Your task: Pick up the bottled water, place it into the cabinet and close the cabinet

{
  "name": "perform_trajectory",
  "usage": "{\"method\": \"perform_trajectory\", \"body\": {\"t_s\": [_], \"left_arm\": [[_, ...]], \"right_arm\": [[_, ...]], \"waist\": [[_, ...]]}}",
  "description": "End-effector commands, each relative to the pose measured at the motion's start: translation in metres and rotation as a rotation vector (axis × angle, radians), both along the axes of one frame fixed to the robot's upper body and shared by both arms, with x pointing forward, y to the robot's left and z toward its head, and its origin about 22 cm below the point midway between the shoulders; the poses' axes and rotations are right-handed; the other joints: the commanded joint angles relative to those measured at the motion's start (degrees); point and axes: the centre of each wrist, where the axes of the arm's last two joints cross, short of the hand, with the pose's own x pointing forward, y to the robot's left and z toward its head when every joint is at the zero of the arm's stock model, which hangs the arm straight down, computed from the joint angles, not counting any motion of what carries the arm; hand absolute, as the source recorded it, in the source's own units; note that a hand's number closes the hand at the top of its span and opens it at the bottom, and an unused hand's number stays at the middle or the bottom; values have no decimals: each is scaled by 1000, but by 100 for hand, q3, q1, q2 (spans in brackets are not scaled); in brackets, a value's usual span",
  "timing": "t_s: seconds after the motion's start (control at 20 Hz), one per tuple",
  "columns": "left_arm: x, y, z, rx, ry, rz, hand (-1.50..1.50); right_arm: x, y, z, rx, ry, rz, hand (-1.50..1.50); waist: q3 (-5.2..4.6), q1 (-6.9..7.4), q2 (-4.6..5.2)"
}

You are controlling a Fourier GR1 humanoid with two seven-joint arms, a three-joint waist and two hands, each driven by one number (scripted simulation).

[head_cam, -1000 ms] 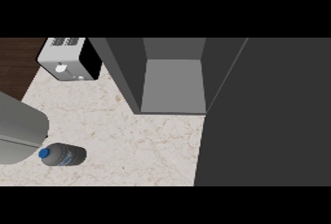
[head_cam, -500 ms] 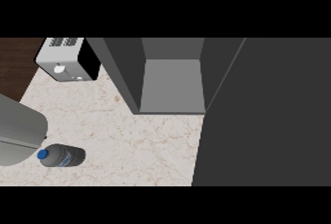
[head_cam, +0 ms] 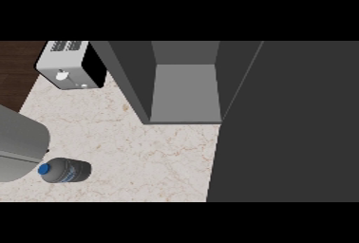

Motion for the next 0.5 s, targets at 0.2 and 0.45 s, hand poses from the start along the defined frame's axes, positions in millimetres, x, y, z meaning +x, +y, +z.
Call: {"method": "perform_trajectory", "body": {"t_s": [0.2, 0.45], "left_arm": [[8, -17, -22, 34, 1, 19, -150], [37, -13, -36, 29, 45, 24, -150]], "right_arm": [[-33, -15, 20, -49, -50, -27, -150], [-30, 2, 27, -19, -61, -2, -150]], "waist": [[4, -36, 3], [-3, -31, 7]]}}
